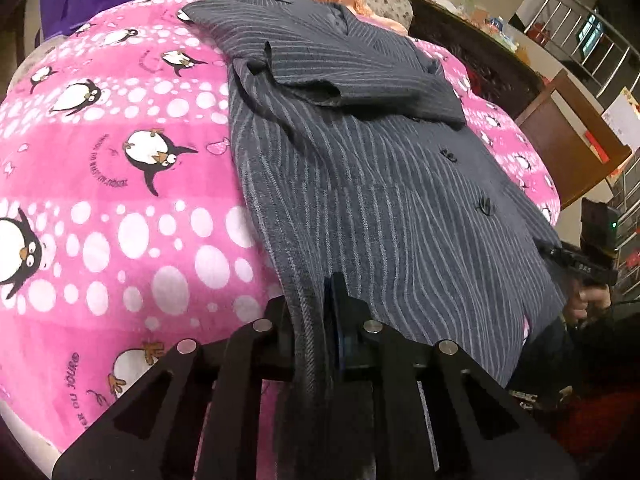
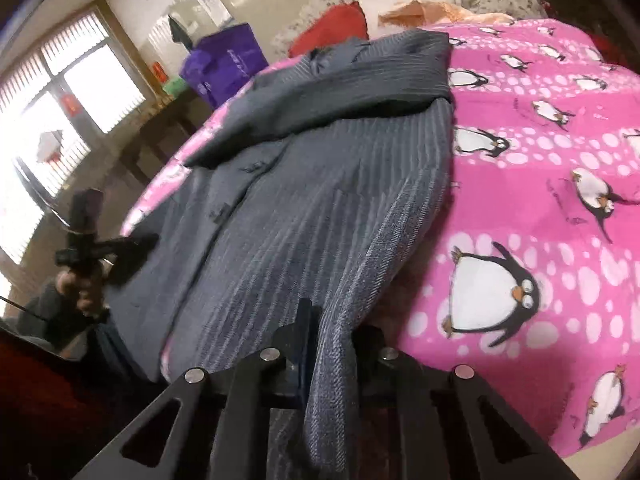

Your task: Fold large clothes

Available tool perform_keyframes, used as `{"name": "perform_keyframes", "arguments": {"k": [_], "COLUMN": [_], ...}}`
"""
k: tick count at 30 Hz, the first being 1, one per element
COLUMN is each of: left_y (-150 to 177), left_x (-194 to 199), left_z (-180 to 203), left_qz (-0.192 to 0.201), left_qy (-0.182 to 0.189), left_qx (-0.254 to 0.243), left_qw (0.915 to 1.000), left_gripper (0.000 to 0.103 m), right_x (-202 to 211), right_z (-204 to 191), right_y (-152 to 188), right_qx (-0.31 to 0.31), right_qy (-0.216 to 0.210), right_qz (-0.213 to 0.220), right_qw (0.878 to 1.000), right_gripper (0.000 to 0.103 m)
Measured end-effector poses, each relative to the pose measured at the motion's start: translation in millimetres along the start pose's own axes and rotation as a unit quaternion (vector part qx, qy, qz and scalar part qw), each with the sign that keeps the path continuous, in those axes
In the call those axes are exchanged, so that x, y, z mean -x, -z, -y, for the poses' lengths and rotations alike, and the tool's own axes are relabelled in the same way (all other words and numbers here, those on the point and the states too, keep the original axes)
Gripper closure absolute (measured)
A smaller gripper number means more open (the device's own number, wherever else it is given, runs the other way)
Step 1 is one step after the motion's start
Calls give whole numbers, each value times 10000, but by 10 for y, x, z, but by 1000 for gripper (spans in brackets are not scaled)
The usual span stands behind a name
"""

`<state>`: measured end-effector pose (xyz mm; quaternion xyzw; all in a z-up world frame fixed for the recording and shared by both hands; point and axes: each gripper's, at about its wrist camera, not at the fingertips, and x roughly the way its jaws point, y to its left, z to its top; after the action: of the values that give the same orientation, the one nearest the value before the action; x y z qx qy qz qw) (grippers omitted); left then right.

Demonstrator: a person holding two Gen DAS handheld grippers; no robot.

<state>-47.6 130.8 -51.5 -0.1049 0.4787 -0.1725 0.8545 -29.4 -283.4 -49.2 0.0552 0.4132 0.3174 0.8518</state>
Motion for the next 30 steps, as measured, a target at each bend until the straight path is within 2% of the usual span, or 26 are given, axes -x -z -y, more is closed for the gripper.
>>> {"name": "perform_keyframes", "arguments": {"k": [3,8,10,12,13,16,20,24,29,30], "left_y": [-34,-11,27,36,33,-46,-355,-719,-1295,-1378], "left_x": [-22,19,44,88,120,294,572,624,509,502], "left_z": [8,10,9,34,42,64,18,-102,-421,-454], "left_qz": [-97,-162,-129,17,94,511,1264,1762,2167,2203], "left_qy": [180,168,47,2,33,411,854,864,603,527], "left_qx": [12,31,53,74,106,322,824,1401,2192,2225], "left_qw": [9998,9997,9999,10000,9999,9973,9849,9705,9494,9483], "left_gripper": [82,82,95,98,99,100,100,100,100,100], "right_x": [-43,-37,-36,-29,-28,144,410,452,195,122], "right_z": [6,98,110,65,47,-19,116,417,672,691], "right_y": [4,23,11,-31,-60,-229,-541,-938,-1434,-1546], "right_qx": [126,-32,-12,137,165,184,-152,-778,-1237,-1266], "right_qy": [-119,-422,-463,-446,-514,-934,-1113,-838,-576,-516], "right_qz": [-184,-251,-287,-315,-262,283,1153,1861,2067,2063], "right_qw": [9997,9988,9985,9984,9982,9951,9870,9759,9688,9689], "right_gripper": [88,86,86,89,96,98,98,98,98,98]}}
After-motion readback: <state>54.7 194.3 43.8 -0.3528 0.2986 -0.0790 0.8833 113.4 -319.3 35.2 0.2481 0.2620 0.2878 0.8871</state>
